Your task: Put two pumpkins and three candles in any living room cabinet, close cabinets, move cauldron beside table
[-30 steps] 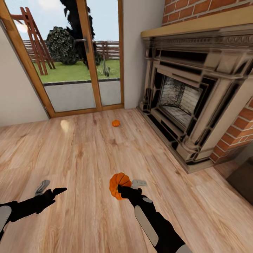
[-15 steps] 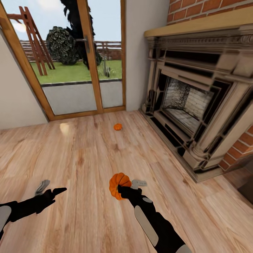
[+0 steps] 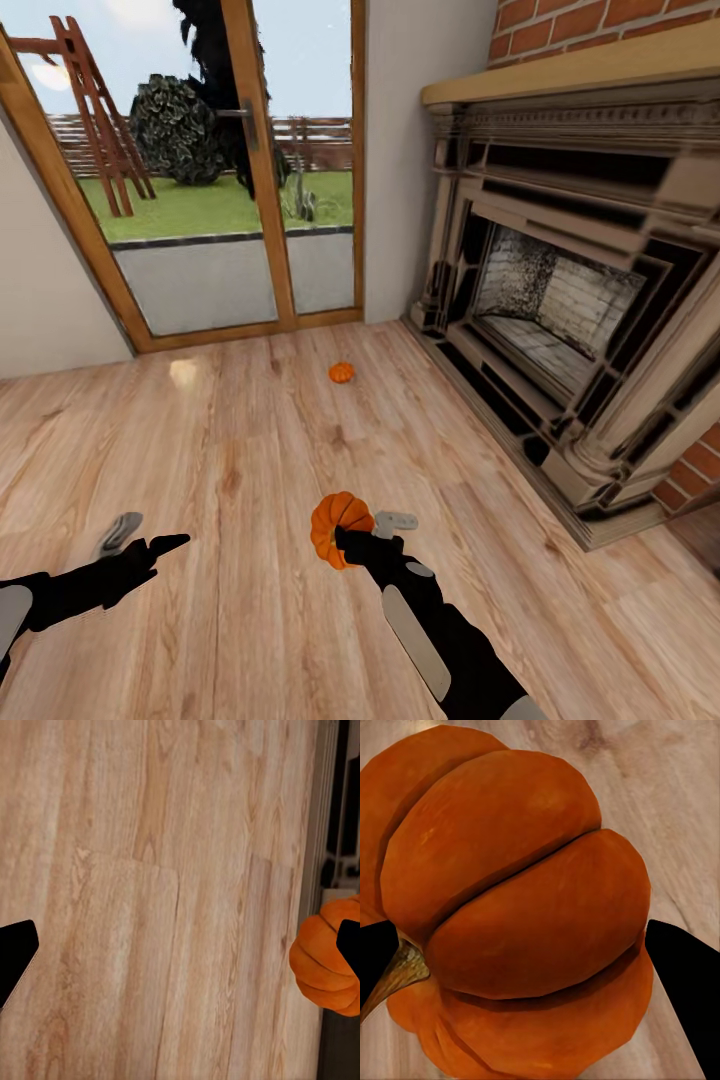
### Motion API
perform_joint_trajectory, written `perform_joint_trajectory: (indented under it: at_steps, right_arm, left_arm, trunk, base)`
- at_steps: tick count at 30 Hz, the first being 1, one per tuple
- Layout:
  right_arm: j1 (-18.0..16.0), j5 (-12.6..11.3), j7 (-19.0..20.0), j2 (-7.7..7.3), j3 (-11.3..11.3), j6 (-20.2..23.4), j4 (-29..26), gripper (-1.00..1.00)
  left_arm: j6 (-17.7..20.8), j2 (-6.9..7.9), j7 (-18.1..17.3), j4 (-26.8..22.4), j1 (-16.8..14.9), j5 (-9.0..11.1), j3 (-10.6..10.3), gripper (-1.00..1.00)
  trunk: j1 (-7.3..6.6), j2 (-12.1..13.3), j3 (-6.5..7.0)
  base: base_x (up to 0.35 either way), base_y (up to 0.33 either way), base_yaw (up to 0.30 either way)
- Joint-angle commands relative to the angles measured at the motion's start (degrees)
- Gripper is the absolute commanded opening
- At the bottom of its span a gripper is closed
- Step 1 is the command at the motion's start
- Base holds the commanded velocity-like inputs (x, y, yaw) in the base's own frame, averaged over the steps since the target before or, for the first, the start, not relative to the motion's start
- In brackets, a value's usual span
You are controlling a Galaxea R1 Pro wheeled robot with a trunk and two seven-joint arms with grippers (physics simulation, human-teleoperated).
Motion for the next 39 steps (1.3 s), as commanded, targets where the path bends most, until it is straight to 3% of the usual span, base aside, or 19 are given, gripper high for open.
perform_joint_trajectory:
  at_steps: [1, 20, 26, 30, 34, 39]
  right_arm:
    - [0.0, -0.4, -0.4, 0.0, 0.1, 0.1, -0.1, -1.0]
    - [0.0, -0.3, -0.5, 0.0, 0.1, -0.1, -0.2, -1.0]
    - [0.0, -0.3, -2.9, 0.0, -0.1, -0.1, -0.3, -1.0]
    - [-0.6, -1.6, -4.5, 0.0, -0.9, 0.9, -0.5, -1.0]
    - [-4.8, -4.3, -4.9, 0.0, -2.0, 3.6, -0.2, -1.0]
    - [-6.2, -8.3, -4.9, 0.0, -5.5, 4.5, 1.5, -1.0]
  left_arm:
    - [0.2, 0.02, -0.6, 0.0, 0.0, -0.6, 0.1, 1.0]
    - [0.2, -0.02, -0.6, 0.0, 0.0, -0.6, -0.2, 1.0]
    - [0.2, 0.01, -0.6, 0.0, 0.0, -0.4, 0.0, 1.0]
    - [0.2, 0.06, -0.7, 0.8, 0.0, -0.4, 0.1, 1.0]
    - [0.2, 0.07, -0.7, 2.3, 0.0, -0.6, 0.1, 1.0]
    - [0.2, 0.07, -0.7, 2.7, 0.0, -0.6, 0.1, 1.0]
  trunk:
    - [0.02, 0.0, -0.05]
    - [0.02, 0.0, -0.05]
    - [0.02, 0.0, -0.05]
    - [0.02, 0.0, -0.05]
    - [0.02, 0.0, -0.05]
    - [0.02, 0.0, -0.05]
  base:
    - [0.296, 0.118, 0.0]
    - [0.296, 0.118, 0.0]
    - [0.296, 0.118, 0.0]
    - [0.296, 0.118, 0.0]
    - [0.296, 0.118, 0.0]
    - [0.296, 0.118, 0.0]
